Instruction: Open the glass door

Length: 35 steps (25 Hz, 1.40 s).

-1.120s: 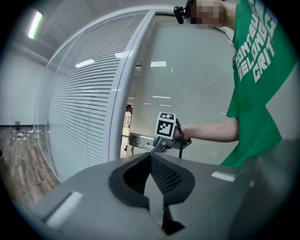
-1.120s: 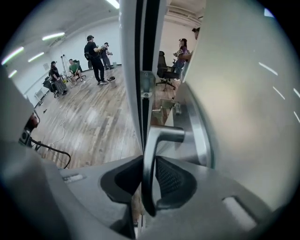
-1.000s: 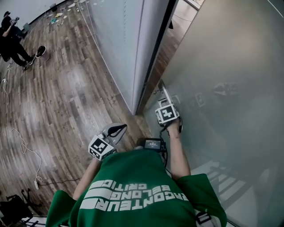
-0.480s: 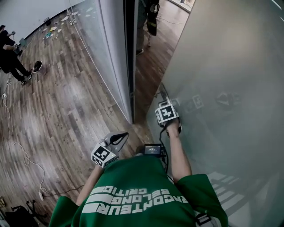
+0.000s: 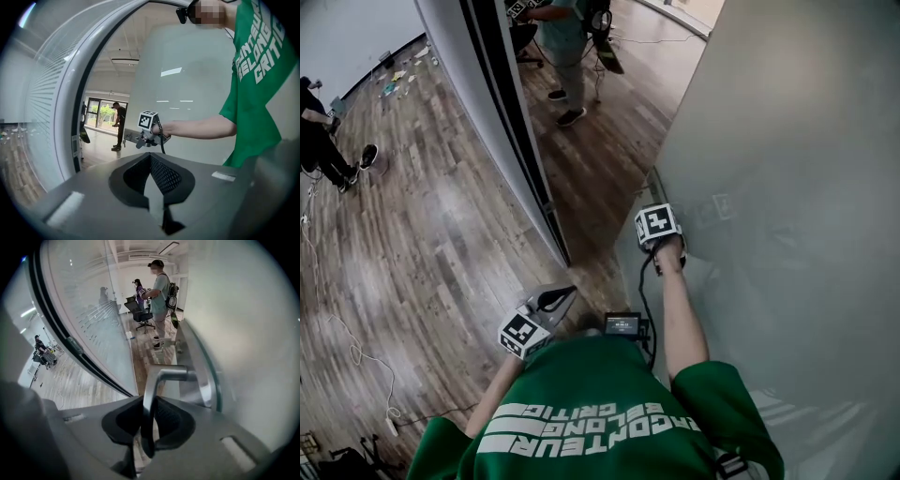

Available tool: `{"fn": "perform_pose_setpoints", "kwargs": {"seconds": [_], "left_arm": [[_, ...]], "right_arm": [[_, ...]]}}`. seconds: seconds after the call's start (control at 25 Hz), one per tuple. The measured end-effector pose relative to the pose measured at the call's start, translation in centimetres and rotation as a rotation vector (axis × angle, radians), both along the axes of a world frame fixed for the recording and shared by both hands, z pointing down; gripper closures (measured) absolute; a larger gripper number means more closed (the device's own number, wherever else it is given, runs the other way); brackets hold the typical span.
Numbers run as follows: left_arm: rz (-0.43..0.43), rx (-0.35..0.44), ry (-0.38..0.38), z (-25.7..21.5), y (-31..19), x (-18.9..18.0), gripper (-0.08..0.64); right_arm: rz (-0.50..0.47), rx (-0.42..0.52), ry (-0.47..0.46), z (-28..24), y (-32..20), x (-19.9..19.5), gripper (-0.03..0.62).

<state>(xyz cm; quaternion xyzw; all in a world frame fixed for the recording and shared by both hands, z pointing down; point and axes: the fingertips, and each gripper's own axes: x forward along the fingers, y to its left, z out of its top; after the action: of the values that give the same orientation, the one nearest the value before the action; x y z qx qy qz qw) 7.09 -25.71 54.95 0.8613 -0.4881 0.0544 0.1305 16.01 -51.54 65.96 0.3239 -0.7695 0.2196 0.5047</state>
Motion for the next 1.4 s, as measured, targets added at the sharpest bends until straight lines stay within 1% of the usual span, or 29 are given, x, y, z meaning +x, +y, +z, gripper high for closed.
{"fn": "perform_pose_setpoints", "kwargs": {"seconds": [0.24,0.44,0.6,0.72,0.88,1.0,1.08,1.24,1.4], "left_arm": [[0.069,-0.021,0.039,0.1,-1.9,2.4,0.545],[0.144,-0.021,0.052,1.1,-5.1,3.4,0.545],[0.237,-0.014,0.065,1.0,-8.8,5.0,0.545],[0.304,-0.018,0.071,0.3,-11.3,6.1,0.545],[0.403,-0.017,0.092,-0.6,-14.2,6.6,0.545],[0.455,-0.023,0.08,-0.4,-16.2,7.0,0.545],[0.493,-0.038,0.076,0.0,-17.0,7.5,0.545],[0.541,-0.053,0.074,0.7,-18.8,7.3,0.545],[0.604,-0.05,0.102,0.7,-19.7,8.1,0.545]], "right_arm": [[0.086,0.018,-0.019,0.0,-3.4,4.5,0.551],[0.143,0.045,-0.052,0.7,-5.9,7.8,0.554],[0.211,0.058,-0.082,0.7,-7.8,11.6,0.555],[0.254,0.05,-0.119,0.6,-9.2,13.7,0.557],[0.329,0.034,-0.144,0.5,-10.7,16.6,0.558],[0.379,0.043,-0.153,0.5,-11.8,19.8,0.558],[0.413,0.069,-0.139,0.6,-12.5,22.2,0.558],[0.47,0.134,-0.045,1.0,-13.8,26.3,0.558],[0.525,0.183,0.018,1.3,-14.7,30.8,0.558]]}}
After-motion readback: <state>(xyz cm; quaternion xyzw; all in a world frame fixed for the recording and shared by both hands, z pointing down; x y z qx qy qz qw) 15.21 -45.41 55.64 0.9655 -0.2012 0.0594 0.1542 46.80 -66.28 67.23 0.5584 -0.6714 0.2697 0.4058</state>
